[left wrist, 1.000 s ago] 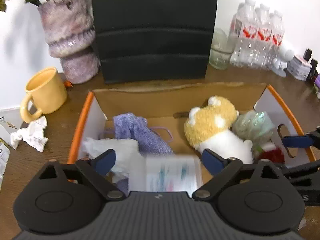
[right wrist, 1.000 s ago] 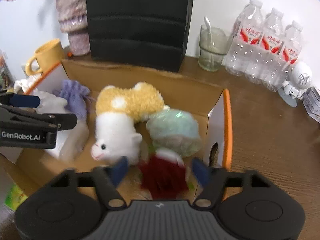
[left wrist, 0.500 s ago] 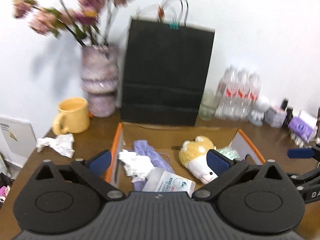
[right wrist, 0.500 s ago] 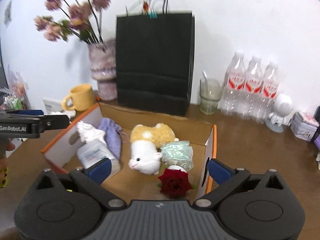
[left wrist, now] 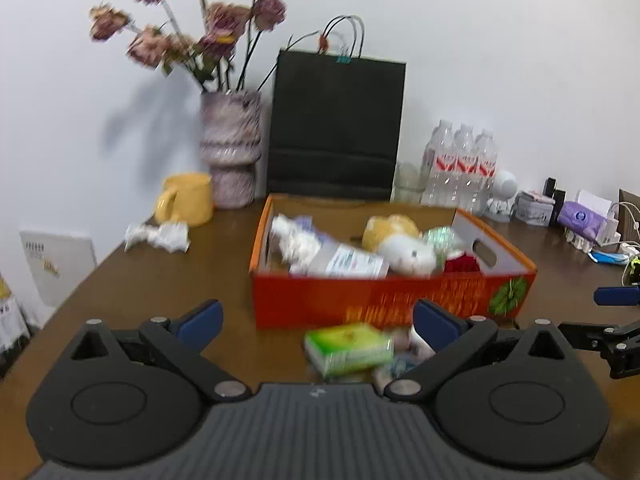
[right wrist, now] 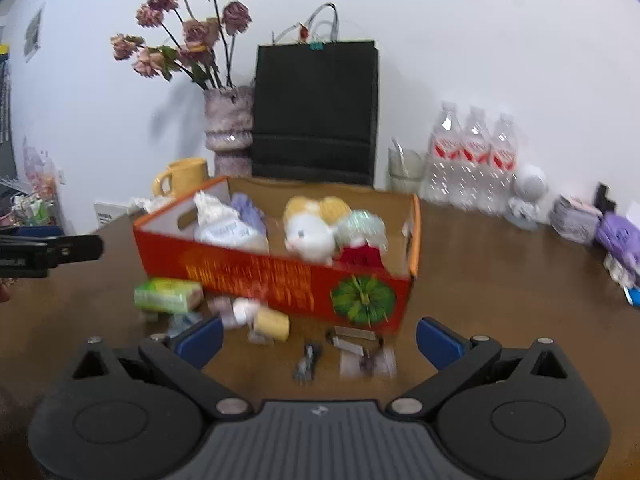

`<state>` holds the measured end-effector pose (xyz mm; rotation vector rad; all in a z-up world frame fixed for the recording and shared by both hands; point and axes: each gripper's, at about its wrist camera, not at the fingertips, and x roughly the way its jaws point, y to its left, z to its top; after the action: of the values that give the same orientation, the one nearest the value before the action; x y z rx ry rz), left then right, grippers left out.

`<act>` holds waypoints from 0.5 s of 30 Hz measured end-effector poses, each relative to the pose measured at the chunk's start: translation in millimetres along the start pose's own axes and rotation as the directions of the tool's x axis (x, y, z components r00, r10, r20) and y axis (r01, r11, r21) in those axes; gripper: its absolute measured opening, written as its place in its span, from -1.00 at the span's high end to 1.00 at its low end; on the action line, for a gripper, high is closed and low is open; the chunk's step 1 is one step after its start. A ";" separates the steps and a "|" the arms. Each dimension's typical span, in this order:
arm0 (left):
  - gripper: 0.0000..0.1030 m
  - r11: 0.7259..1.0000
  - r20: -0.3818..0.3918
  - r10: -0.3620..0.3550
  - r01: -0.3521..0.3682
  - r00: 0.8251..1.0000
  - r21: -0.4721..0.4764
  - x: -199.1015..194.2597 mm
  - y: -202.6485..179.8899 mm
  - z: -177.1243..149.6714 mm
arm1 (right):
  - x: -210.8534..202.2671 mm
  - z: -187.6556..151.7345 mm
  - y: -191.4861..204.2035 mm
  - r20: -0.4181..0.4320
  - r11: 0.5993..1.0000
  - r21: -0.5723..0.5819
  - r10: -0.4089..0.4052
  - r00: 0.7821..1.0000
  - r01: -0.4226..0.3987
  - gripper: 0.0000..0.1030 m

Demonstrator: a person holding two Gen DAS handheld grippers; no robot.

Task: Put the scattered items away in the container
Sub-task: 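Move left tool to the green tissue pack while right tool approaches the wrapped snack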

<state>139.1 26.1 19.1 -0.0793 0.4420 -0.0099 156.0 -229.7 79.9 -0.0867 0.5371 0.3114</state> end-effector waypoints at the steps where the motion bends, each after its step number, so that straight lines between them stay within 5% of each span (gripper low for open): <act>1: -1.00 1.000 -0.013 0.003 -0.003 1.000 -0.010 -2.4 2.7 -5.9 | -2.1 -7.3 -0.2 -0.007 1.000 0.003 -0.009 1.000 0.009 -1.00; 9: -1.00 0.997 -0.068 0.003 -0.008 0.998 -0.074 -2.7 8.7 -28.0 | 6.0 -37.8 -7.7 -0.076 0.996 0.085 -0.013 0.997 0.019 -1.00; 15: -1.00 1.000 -0.069 -0.003 0.002 0.998 -0.018 5.7 -0.8 -25.7 | 14.0 -36.5 -6.3 -0.086 0.997 0.070 -0.022 0.996 0.028 -1.00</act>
<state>133.2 23.3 -6.5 -0.0972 0.5110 -0.0110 151.5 -237.9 41.4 -0.0382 0.6310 0.2652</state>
